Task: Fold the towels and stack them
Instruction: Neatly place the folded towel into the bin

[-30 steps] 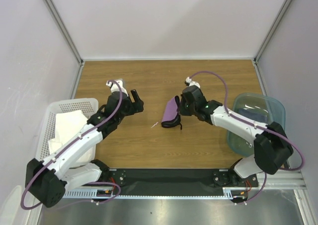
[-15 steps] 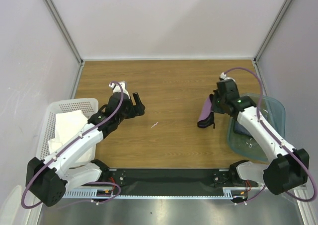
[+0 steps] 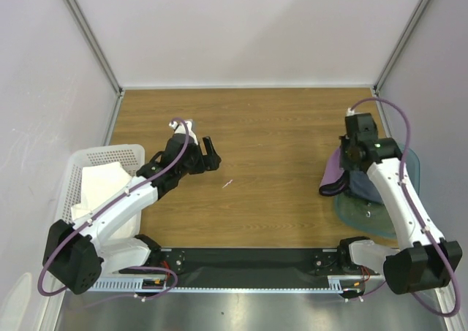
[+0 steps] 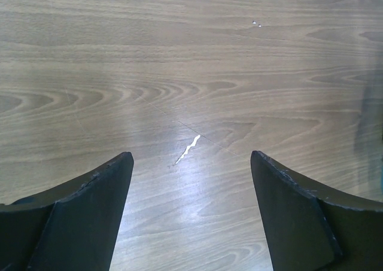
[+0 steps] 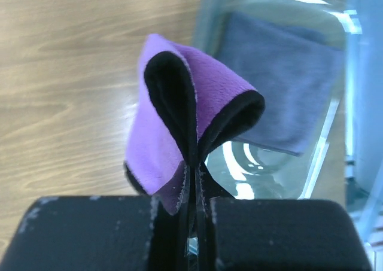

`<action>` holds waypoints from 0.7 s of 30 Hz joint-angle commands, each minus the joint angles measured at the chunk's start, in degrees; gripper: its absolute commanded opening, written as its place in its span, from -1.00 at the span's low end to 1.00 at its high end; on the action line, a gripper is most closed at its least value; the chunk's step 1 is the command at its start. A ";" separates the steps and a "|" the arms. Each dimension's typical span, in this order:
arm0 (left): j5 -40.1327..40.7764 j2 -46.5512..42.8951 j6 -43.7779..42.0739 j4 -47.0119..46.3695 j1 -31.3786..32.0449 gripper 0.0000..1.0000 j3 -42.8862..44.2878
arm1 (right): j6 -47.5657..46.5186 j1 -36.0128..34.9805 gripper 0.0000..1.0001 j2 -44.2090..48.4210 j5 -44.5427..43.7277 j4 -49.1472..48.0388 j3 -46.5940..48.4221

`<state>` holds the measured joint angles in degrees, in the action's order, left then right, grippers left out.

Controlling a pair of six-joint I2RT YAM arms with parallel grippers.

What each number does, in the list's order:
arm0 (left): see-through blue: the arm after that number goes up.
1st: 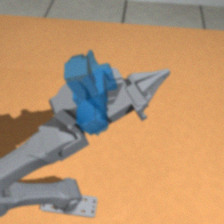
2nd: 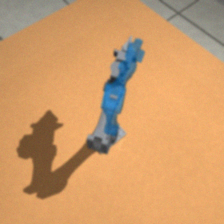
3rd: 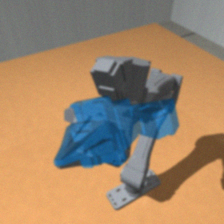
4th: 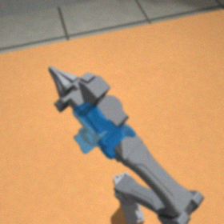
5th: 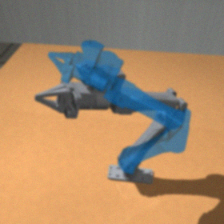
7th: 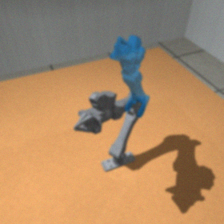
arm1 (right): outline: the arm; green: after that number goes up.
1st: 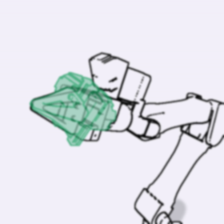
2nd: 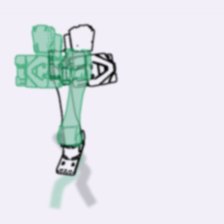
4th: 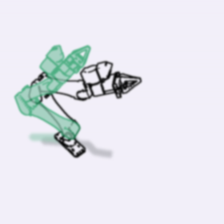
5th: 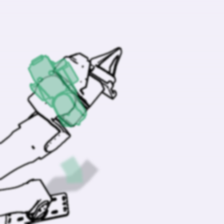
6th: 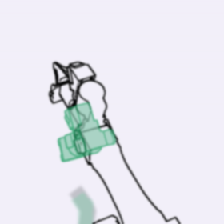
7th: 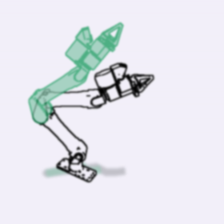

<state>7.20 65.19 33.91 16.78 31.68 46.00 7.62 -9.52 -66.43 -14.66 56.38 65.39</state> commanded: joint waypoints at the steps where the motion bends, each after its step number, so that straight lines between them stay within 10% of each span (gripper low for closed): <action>1: -0.17 -1.47 -1.04 -2.62 -0.39 0.72 0.85 | -3.83 4.66 -1.00 4.20 -0.82 2.33 5.71; 21: 4.22 -3.49 -1.66 -2.89 -0.39 0.77 -2.40 | -13.86 10.56 -1.00 5.09 -6.17 1.19 5.55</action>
<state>9.61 63.31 33.41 15.05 31.68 44.01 -3.68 -0.47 -61.60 -16.86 59.59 72.01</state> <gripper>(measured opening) 0.884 0.028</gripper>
